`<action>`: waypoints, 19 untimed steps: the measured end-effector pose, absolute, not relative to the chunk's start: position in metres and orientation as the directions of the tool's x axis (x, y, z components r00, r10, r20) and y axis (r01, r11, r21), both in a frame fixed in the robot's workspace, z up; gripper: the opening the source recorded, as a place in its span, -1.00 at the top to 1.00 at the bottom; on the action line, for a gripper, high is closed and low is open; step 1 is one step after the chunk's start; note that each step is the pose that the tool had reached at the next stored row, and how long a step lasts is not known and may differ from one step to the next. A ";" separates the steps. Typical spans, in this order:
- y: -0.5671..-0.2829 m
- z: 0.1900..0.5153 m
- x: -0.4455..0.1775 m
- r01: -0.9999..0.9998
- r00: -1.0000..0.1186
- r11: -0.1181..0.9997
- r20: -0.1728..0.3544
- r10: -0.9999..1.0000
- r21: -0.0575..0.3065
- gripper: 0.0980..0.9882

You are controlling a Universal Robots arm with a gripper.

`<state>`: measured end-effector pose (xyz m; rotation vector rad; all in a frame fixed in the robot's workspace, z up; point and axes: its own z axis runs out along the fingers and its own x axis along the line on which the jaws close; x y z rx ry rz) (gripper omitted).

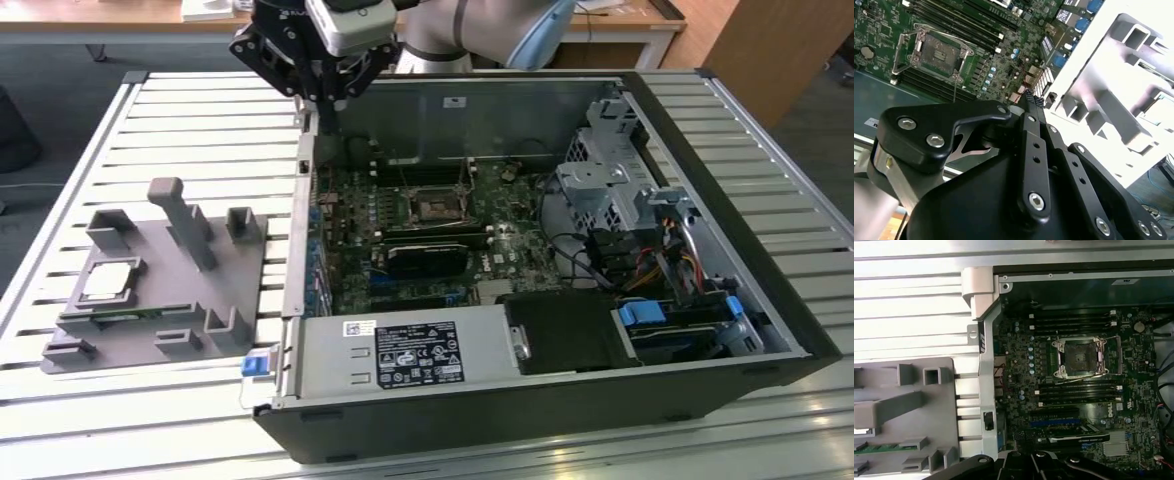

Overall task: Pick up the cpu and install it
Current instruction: 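Reach for the cpu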

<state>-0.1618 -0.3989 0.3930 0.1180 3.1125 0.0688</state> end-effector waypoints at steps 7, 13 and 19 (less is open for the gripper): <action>-0.399 0.393 -0.168 0.075 -0.997 0.996 -0.024 0.076 0.045 0.98; -0.399 0.393 -0.173 0.075 -0.997 0.996 -0.024 0.076 0.045 0.98; -0.399 0.393 -0.178 0.075 -0.997 0.996 -0.024 0.076 0.045 0.98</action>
